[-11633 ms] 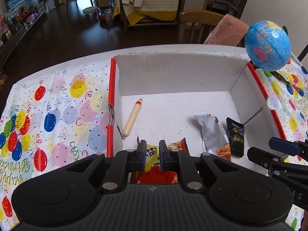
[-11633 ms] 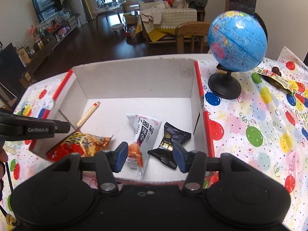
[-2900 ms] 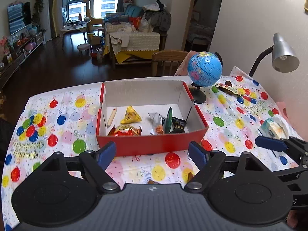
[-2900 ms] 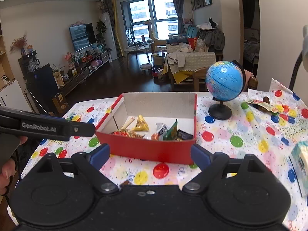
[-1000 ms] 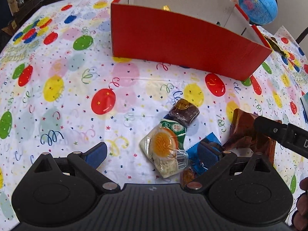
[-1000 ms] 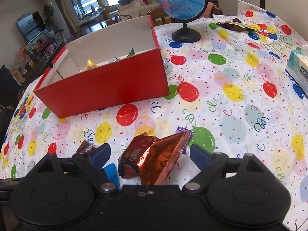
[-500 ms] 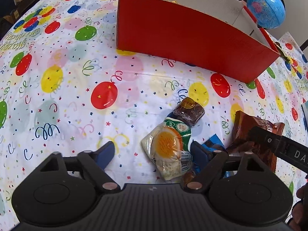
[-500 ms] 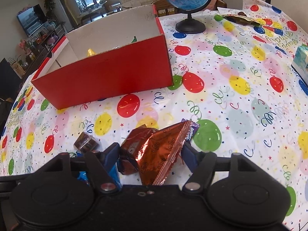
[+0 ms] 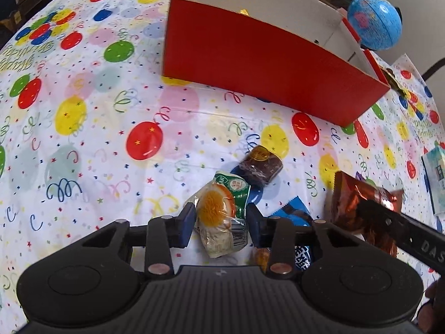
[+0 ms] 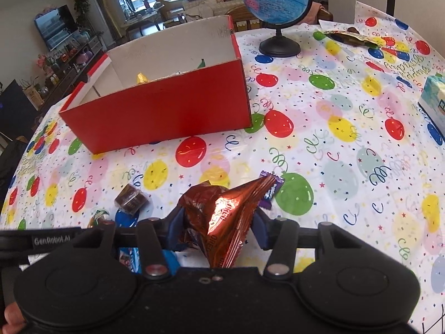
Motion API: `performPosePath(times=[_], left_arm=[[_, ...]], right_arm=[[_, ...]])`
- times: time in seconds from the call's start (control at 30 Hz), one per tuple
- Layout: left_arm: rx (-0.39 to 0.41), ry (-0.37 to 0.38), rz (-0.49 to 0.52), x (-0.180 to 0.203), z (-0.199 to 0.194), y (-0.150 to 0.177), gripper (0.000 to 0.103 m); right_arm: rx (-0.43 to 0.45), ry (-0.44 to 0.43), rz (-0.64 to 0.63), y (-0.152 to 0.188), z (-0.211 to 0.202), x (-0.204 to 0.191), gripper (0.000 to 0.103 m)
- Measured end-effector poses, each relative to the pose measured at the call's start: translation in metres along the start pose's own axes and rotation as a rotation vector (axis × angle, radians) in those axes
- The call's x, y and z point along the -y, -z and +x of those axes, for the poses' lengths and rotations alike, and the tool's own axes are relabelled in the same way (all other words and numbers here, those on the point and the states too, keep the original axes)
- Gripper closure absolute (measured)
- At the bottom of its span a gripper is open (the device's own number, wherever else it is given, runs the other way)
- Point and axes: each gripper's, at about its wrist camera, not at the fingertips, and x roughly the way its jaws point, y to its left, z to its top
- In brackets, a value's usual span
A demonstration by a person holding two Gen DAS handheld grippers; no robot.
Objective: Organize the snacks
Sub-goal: 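Grasp the clear bread bun with the left tool while the right tool grasps the brown foil bag, then carry both snacks into the red box and open both tools to release them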
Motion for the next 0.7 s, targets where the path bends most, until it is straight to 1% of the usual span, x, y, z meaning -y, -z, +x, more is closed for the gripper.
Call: performPosePath(times=[0.07, 0.1, 0.17, 0.47, 0.7], left_arm=[[0.005, -0.003, -0.005, -0.002, -0.004, 0.000, 0.065], [0.006, -0.003, -0.008, -0.002, -0.006, 0.001, 0.069], [0.010, 0.003, -0.017, -0.004, -0.012, 0.001, 0.069], [0.023, 0.022, -0.035, -0.007, -0.035, 0.010, 0.070], [0.074, 0.030, -0.007, 0.002, -0.069, 0.011, 0.070]], right_arm=[[0.009, -0.001, -0.002, 0.002, -0.005, 0.000, 0.054], [0.013, -0.008, 0.000, 0.002, -0.008, 0.000, 0.054], [0.021, -0.019, 0.005, 0.003, -0.014, 0.001, 0.054], [0.051, -0.034, 0.005, 0.009, -0.040, 0.004, 0.054], [0.081, -0.046, -0.008, 0.008, -0.065, 0.001, 0.054]])
